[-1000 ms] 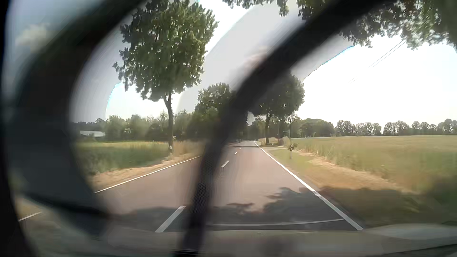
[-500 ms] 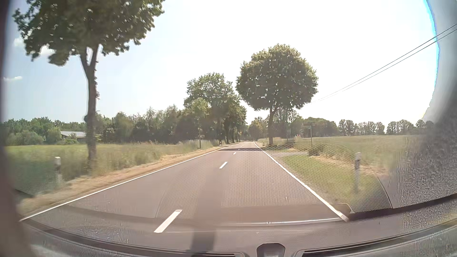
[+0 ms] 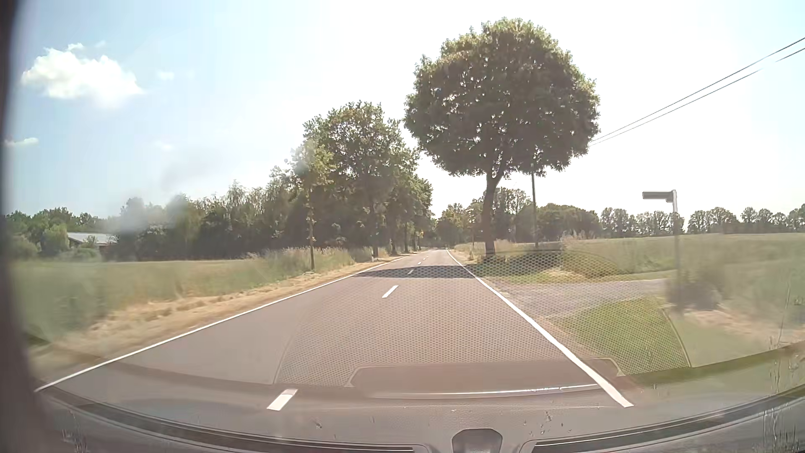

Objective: Follow the waypoints while adhering to traffic rules and regulations

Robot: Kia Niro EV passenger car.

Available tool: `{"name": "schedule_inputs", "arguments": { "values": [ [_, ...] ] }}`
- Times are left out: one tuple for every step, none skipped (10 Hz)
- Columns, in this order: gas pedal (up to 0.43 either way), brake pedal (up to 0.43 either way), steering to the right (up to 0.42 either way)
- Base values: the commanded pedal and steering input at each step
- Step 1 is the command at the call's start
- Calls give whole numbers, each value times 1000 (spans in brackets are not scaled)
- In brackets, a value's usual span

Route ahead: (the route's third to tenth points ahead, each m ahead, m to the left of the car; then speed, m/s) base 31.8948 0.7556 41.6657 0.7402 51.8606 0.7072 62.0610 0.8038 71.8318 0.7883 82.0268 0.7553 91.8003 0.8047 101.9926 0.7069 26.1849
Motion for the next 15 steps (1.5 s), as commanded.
{"name": "schedule_inputs", "arguments": {
  "values": [
    [280, 6, 2],
    [280, 6, 1],
    [280, 6, 0],
    [268, 6, 0],
    [268, 6, 0],
    [268, 6, 1],
    [268, 6, 2],
    [268, 6, 2],
    [268, 6, 2],
    [268, 6, 2],
    [268, 6, 2],
    [260, 6, 3],
    [260, 6, 5],
    [260, 6, 5],
    [260, 6, 5]
  ]
}}
